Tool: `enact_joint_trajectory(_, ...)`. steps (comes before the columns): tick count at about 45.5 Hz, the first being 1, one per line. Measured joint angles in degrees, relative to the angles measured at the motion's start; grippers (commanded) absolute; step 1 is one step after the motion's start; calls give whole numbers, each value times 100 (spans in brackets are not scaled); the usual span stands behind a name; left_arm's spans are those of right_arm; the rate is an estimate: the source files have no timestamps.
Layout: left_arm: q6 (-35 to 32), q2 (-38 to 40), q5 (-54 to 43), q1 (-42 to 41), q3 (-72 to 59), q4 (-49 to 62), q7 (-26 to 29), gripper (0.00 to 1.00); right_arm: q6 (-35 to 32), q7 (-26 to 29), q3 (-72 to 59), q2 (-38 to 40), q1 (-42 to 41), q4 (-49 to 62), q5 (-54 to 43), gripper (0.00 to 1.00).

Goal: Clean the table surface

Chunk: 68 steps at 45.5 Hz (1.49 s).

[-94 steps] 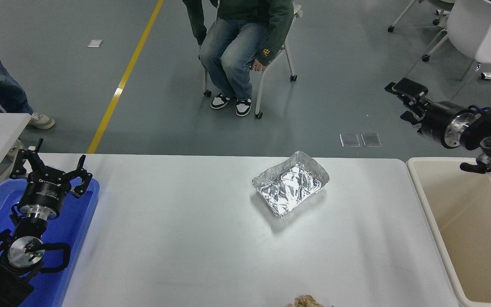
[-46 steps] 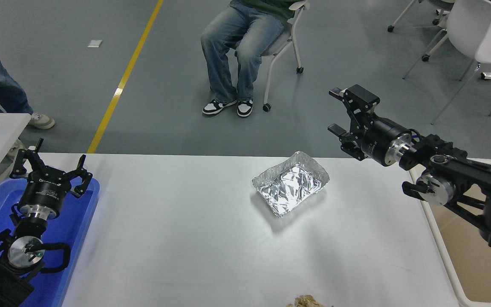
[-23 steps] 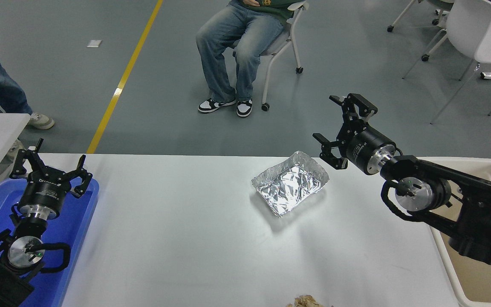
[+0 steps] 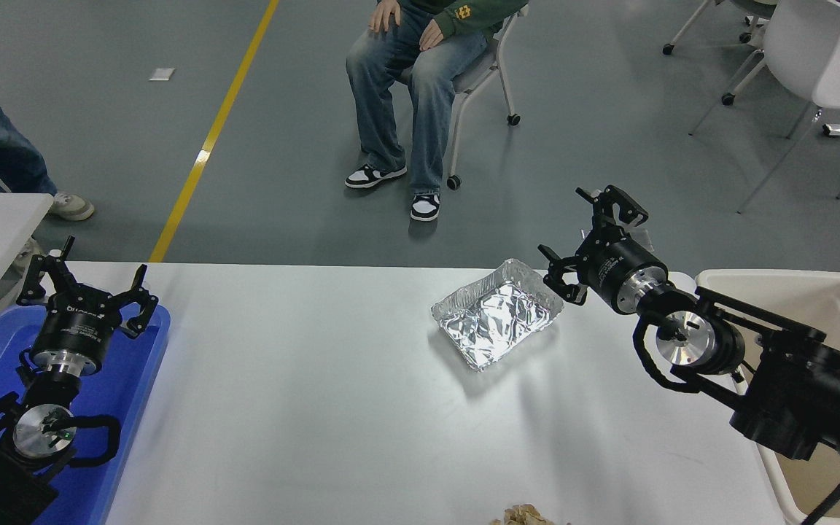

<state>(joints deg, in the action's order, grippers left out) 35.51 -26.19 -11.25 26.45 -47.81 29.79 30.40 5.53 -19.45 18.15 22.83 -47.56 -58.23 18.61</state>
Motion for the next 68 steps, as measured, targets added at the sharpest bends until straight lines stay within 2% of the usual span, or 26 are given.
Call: enact_joint_trajectory(68, 0, 0, 0, 0, 0, 0, 0, 100, -400, 3, 438, 57, 302, 612, 41, 99)
